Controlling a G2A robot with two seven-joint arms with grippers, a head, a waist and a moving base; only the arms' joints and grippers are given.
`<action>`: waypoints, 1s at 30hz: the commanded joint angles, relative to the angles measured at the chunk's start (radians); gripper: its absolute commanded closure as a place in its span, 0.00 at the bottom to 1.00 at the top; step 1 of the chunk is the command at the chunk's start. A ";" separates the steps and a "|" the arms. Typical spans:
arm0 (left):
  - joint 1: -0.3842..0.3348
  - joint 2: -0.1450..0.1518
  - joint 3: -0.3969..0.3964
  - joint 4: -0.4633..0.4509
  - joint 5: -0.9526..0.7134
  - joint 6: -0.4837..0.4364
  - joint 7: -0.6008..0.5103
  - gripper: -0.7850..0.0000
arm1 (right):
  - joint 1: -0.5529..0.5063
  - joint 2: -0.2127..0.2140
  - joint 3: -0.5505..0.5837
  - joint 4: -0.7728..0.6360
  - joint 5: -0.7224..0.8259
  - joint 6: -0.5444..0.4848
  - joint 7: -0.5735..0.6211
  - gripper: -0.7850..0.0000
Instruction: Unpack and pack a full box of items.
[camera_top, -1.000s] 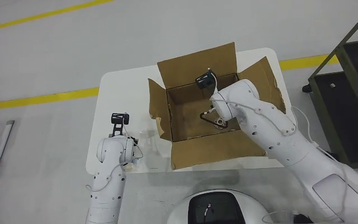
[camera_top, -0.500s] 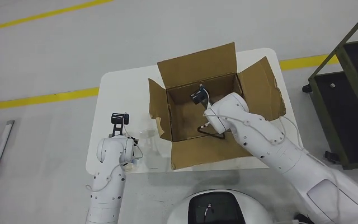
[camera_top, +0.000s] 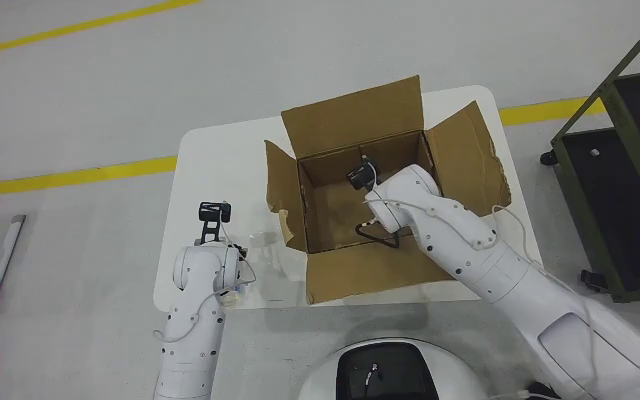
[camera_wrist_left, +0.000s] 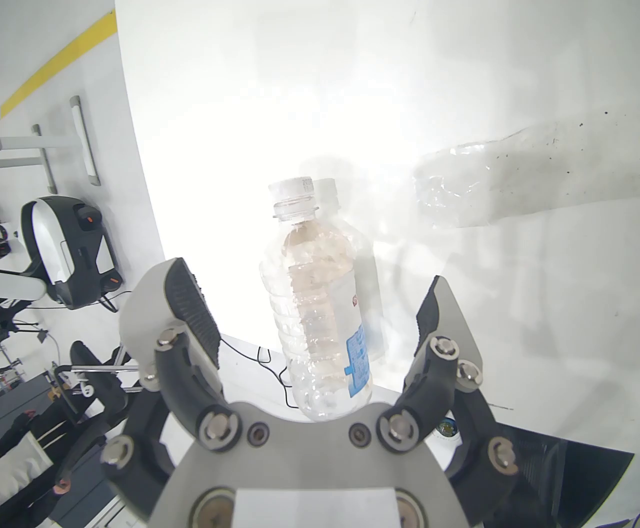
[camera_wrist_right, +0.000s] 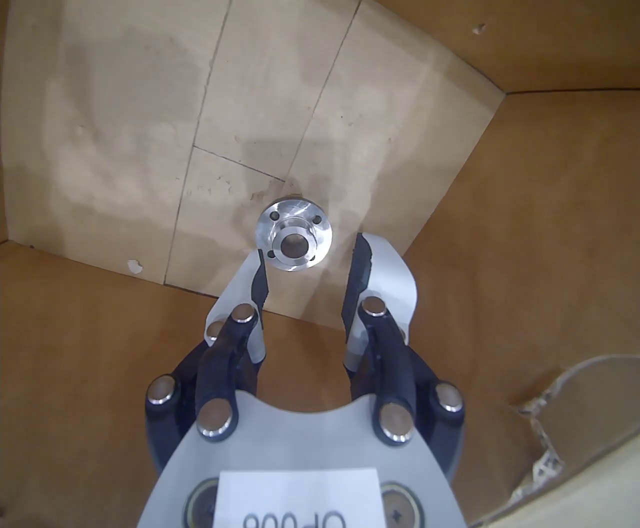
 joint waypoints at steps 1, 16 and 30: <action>0.000 0.000 0.000 0.000 0.000 0.000 0.000 0.00 | 0.000 -0.004 -0.003 0.015 0.001 -0.007 -0.002 0.53; 0.000 0.000 0.000 0.000 0.000 0.000 0.000 0.00 | -0.006 -0.032 0.004 0.092 -0.010 -0.008 -0.054 0.52; 0.000 0.000 0.000 0.000 0.000 0.000 0.000 0.00 | -0.019 -0.056 0.009 0.130 -0.030 0.003 -0.087 0.53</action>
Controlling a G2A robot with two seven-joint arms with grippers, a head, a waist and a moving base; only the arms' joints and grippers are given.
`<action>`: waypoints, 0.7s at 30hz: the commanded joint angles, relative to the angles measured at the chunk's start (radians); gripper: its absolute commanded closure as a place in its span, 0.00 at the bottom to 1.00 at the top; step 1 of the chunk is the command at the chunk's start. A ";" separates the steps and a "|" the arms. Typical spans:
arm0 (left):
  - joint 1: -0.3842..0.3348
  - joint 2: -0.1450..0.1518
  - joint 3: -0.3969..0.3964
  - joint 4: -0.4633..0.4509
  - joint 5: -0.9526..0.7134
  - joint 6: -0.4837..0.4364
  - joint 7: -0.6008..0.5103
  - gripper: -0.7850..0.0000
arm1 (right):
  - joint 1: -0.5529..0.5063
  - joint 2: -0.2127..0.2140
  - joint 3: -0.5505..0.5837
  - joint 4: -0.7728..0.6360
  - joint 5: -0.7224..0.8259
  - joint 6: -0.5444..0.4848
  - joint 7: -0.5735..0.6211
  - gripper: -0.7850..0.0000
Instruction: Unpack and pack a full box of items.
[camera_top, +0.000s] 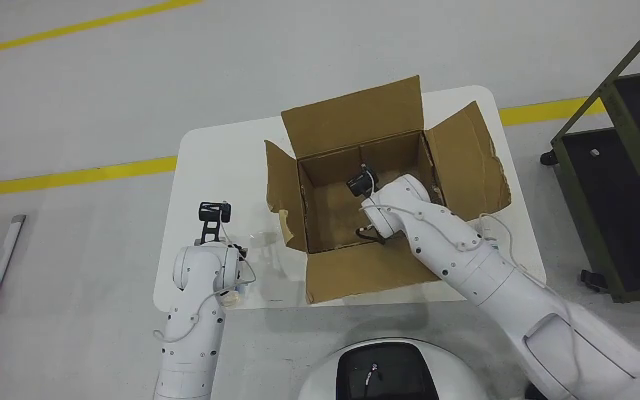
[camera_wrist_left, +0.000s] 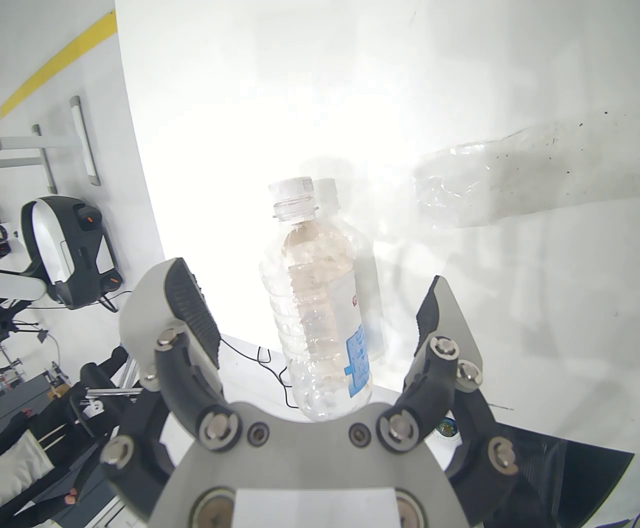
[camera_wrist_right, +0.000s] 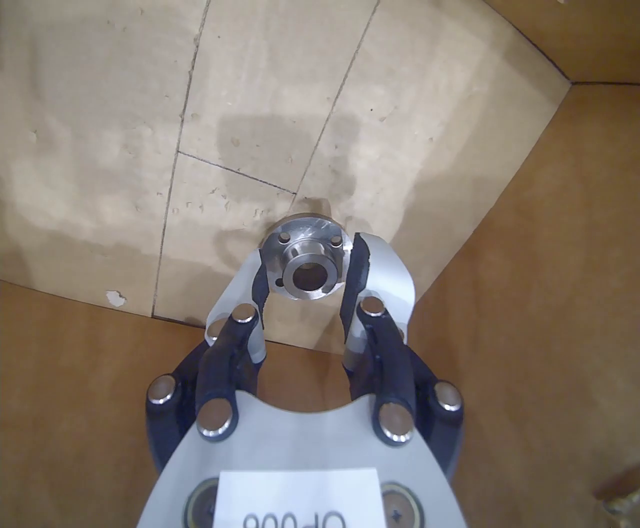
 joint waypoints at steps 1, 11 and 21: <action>0.000 0.000 0.000 0.000 0.000 0.000 0.000 0.00 | -0.002 -0.002 0.003 0.006 -0.006 0.002 0.000 0.53; 0.000 0.000 0.000 0.000 0.000 0.000 0.000 0.00 | -0.012 -0.015 0.014 0.018 -0.017 -0.012 -0.008 0.60; 0.000 0.000 0.000 0.000 0.000 0.000 0.000 0.00 | -0.013 -0.023 0.042 0.010 -0.030 -0.008 -0.015 1.00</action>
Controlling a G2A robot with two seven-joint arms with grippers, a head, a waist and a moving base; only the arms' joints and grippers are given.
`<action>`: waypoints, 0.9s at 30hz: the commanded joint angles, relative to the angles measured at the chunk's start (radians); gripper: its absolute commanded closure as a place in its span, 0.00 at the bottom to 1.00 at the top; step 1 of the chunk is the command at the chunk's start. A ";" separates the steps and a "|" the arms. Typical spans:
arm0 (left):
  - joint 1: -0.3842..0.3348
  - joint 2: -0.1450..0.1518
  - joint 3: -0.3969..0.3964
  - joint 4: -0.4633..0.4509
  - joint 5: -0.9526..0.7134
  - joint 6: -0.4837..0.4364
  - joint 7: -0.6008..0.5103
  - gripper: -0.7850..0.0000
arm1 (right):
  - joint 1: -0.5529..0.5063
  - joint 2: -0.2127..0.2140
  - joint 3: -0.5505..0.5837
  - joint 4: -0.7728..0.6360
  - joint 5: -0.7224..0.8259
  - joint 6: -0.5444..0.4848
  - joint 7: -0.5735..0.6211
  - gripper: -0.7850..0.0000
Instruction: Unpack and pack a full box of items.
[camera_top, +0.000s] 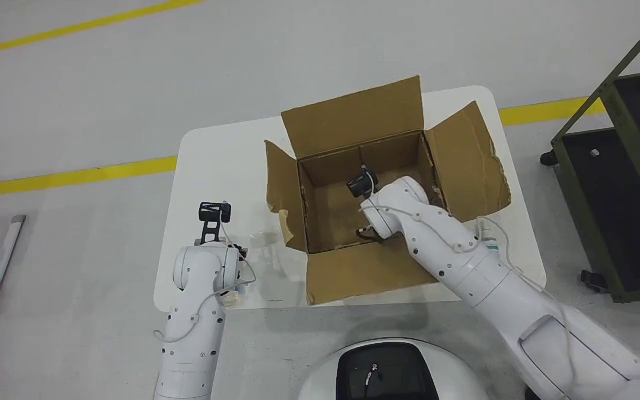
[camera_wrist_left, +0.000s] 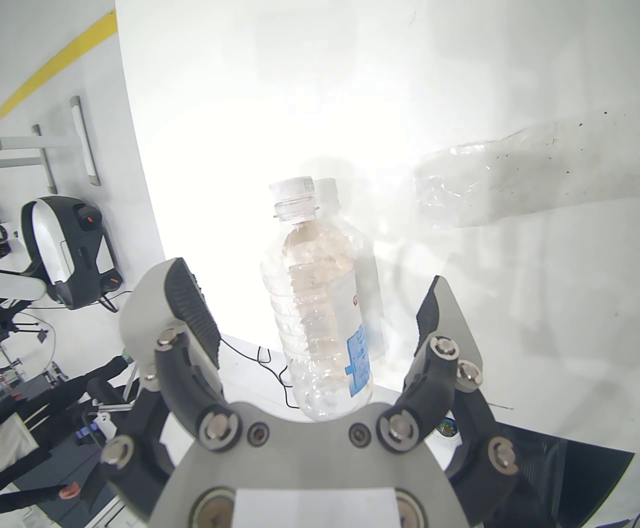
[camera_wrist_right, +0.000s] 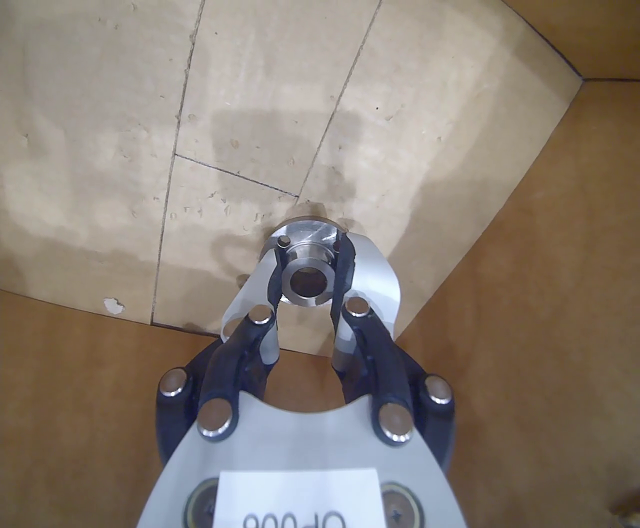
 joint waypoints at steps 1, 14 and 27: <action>0.000 0.000 0.000 0.000 0.000 0.000 0.000 0.00 | 0.000 0.000 0.010 -0.011 0.001 0.002 0.000 1.00; 0.000 0.000 0.000 0.000 0.000 0.000 0.000 0.00 | -0.106 0.046 0.263 -0.425 0.066 -0.004 -0.016 1.00; 0.000 0.000 0.000 0.000 0.000 0.000 0.000 0.00 | -0.323 0.080 0.528 -0.701 0.387 -0.127 -0.174 1.00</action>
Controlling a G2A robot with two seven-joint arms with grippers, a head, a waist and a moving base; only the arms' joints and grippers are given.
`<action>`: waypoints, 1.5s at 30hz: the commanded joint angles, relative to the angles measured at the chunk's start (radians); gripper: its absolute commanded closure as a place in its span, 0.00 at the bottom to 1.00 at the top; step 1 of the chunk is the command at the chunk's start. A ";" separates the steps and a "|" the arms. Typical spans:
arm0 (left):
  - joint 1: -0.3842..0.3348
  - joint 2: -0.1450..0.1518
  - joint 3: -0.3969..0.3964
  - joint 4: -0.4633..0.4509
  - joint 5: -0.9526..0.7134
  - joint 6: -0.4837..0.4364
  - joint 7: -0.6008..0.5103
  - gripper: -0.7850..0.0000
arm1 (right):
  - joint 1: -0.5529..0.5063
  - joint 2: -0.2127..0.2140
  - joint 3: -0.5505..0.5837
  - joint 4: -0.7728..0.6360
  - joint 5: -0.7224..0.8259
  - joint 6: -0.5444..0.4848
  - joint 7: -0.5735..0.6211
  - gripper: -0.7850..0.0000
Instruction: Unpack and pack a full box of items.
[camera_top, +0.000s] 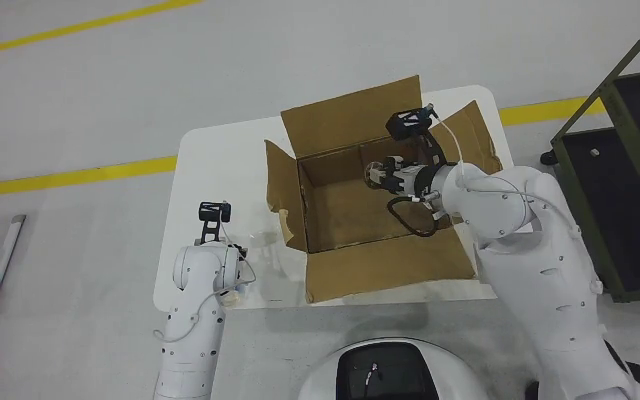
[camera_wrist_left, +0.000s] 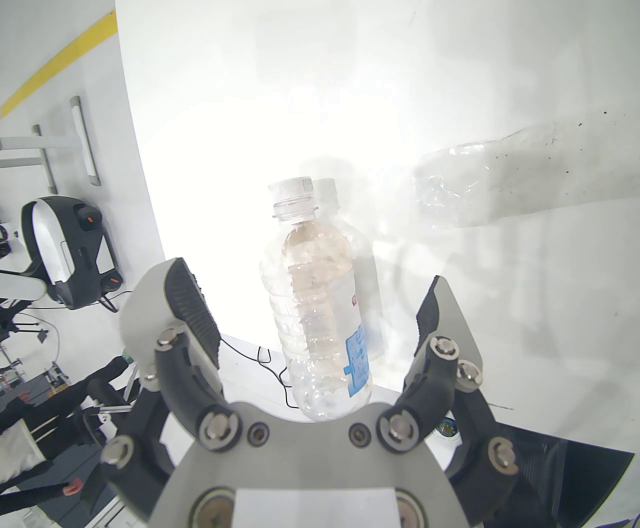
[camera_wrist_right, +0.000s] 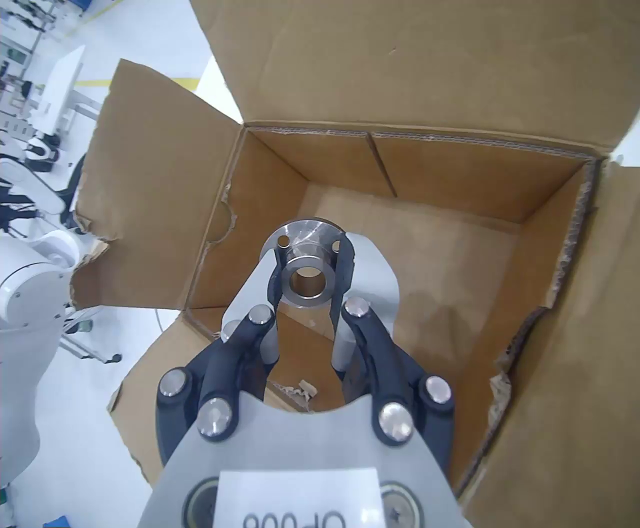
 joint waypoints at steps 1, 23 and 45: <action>0.000 0.000 0.000 0.000 0.000 0.000 0.000 0.00 | 0.001 0.000 -0.001 0.000 -0.007 0.002 0.001 1.00; 0.000 0.000 0.000 0.000 0.000 0.000 0.000 0.00 | -0.090 0.016 0.326 -0.059 0.558 -0.015 -0.220 1.00; 0.000 0.000 0.000 0.000 0.000 0.000 0.000 0.00 | -0.150 0.026 0.386 -0.019 0.854 -0.097 -0.292 1.00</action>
